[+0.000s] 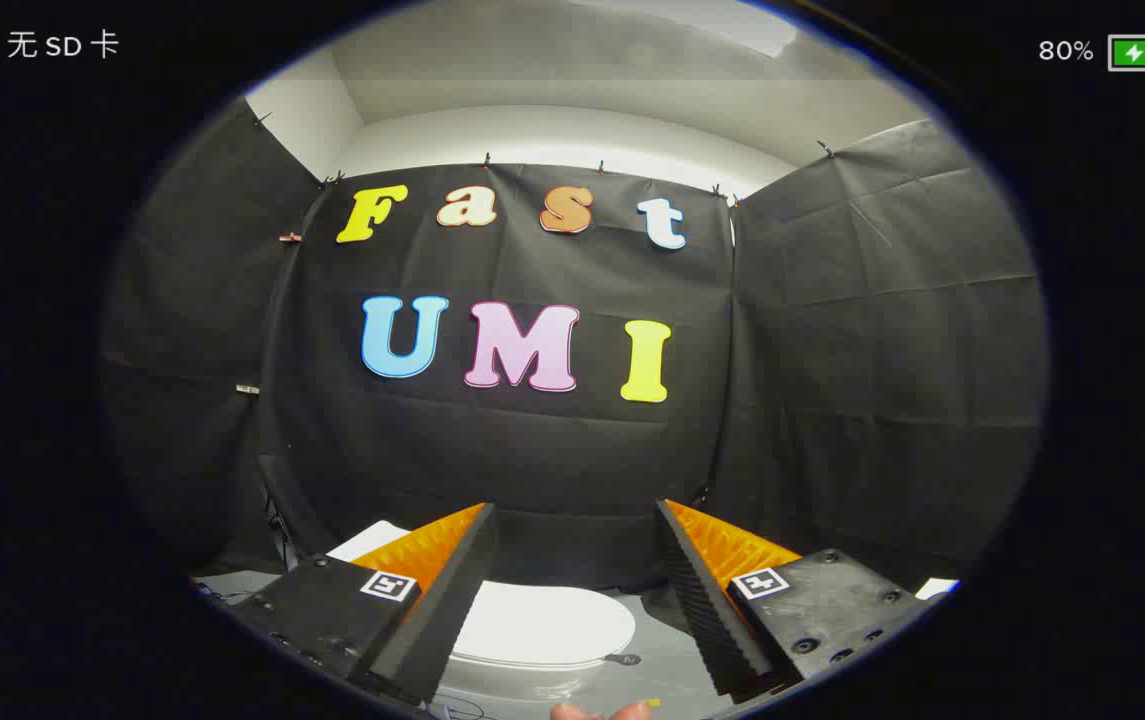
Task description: Open the toilet lid.
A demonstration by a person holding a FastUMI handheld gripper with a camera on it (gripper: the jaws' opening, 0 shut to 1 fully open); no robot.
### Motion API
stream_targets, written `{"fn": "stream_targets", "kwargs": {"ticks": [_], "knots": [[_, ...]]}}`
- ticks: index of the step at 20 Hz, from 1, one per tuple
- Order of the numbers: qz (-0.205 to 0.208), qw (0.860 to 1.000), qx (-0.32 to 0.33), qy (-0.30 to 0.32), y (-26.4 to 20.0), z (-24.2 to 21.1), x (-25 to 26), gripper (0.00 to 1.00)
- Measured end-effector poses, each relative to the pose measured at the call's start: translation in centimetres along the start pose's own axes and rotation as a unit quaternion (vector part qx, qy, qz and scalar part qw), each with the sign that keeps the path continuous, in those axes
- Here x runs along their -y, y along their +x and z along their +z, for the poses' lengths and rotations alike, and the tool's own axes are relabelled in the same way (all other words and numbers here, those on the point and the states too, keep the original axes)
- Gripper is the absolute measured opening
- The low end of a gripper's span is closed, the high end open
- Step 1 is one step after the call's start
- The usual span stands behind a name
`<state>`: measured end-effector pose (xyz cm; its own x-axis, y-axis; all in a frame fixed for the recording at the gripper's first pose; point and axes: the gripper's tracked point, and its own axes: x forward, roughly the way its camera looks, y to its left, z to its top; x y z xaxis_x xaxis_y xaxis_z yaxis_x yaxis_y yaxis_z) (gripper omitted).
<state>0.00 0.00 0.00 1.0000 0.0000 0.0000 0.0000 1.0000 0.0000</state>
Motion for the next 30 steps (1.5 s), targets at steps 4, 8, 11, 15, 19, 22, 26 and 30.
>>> {"fn": "stream_targets", "kwargs": {"ticks": [4,8,11,15,19,22,26,30], "knots": [[-0.004,1.0,0.007,-0.008,0.1,0.2,0.3,0.99],[-0.007,1.0,0.008,-0.005,-0.1,0.2,0.3,0.99],[-0.007,1.0,0.015,-0.002,0.0,0.4,0.3,0.99],[-0.01,1.0,0.021,-0.008,-0.1,0.5,0.4,0.99],[-0.007,1.0,0.023,-0.004,0.1,0.2,0.4,0.98],[-0.008,1.0,0.023,-0.003,0.4,-0.5,0.4,0.99],[-0.007,1.0,0.02,-0.016,1.2,-3.3,1.2,0.99],[0.001,1.0,0.013,-0.011,1.9,-6.5,1.1,0.99]]}}
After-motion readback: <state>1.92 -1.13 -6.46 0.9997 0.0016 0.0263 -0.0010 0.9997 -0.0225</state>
